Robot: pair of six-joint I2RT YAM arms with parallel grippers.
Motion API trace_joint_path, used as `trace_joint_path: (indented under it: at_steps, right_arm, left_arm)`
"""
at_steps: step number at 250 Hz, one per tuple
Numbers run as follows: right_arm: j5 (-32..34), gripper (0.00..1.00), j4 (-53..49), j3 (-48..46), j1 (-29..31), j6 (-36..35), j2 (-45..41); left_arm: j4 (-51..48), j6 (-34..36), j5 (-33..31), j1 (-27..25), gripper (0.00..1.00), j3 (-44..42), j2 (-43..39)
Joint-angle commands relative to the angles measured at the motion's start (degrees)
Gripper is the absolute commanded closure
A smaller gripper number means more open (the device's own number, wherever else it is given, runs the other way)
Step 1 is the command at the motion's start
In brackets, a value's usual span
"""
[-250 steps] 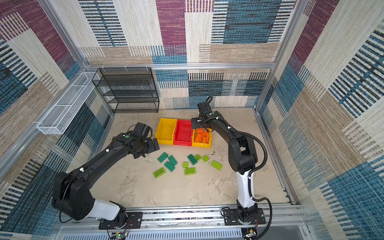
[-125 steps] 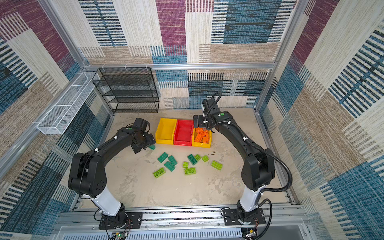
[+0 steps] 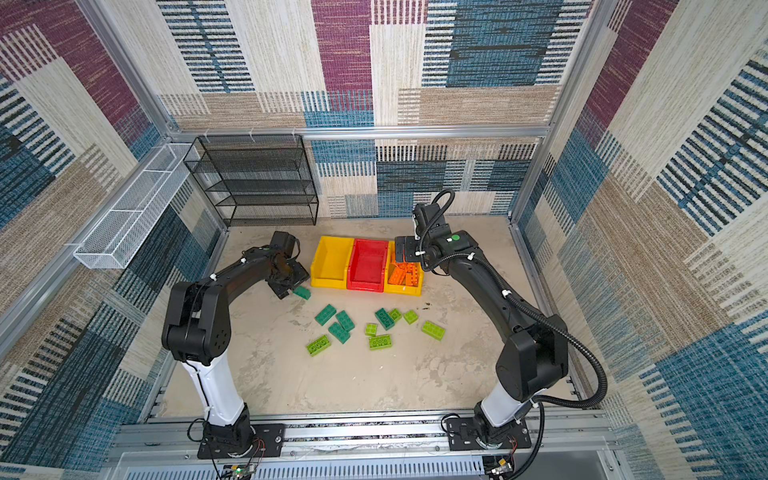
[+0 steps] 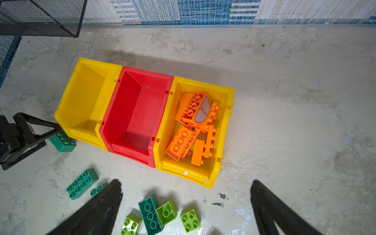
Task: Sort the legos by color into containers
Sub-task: 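Release the half-round piece into the bin while the left gripper reaches a green brick, then grasp the dark-green brick beside the bins with the left gripper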
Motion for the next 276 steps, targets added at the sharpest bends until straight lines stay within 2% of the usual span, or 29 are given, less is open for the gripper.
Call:
trace_joint_path:
  at_steps: [1,35,93,125,164,200,241,276]
  right_arm:
    - [1.3,0.0,-0.1,-0.3,0.0,-0.2,-1.2]
    - [1.2,0.0,0.0,-0.7,0.0,-0.4,-1.8]
    - [1.4,0.0,-0.6,0.2,0.0,-1.3,-2.3]
    - [0.2,0.0,-0.8,0.3,0.0,-0.8,-3.4]
    - [-2.1,0.0,0.2,-3.0,0.0,0.5,-6.6]
    - [-3.4,0.0,1.6,-7.5,0.0,0.9,-10.3]
    - [-3.8,0.0,2.2,-11.3,0.0,3.4,-13.1]
    - [-2.6,0.0,2.3,-12.7,0.0,6.1,-13.3]
  left_arm:
    - [-1.6,-1.9,0.8,0.0,0.33,0.1,0.8]
    - [-0.5,-2.8,0.4,0.0,0.4,-1.9,0.7]
    - [-1.8,-2.5,0.3,0.0,0.77,-1.5,1.9]
    - [-4.1,-1.7,0.3,-0.2,0.89,-0.3,1.4]
    - [-10.3,2.3,-3.1,-2.1,0.93,3.9,-2.4]
    - [-17.6,9.6,-7.7,-6.3,0.92,14.0,-4.0]
    - [-22.3,17.0,-8.1,-10.6,0.92,27.5,0.6]
    - [-21.0,22.2,-6.8,-12.3,0.92,34.6,6.9]
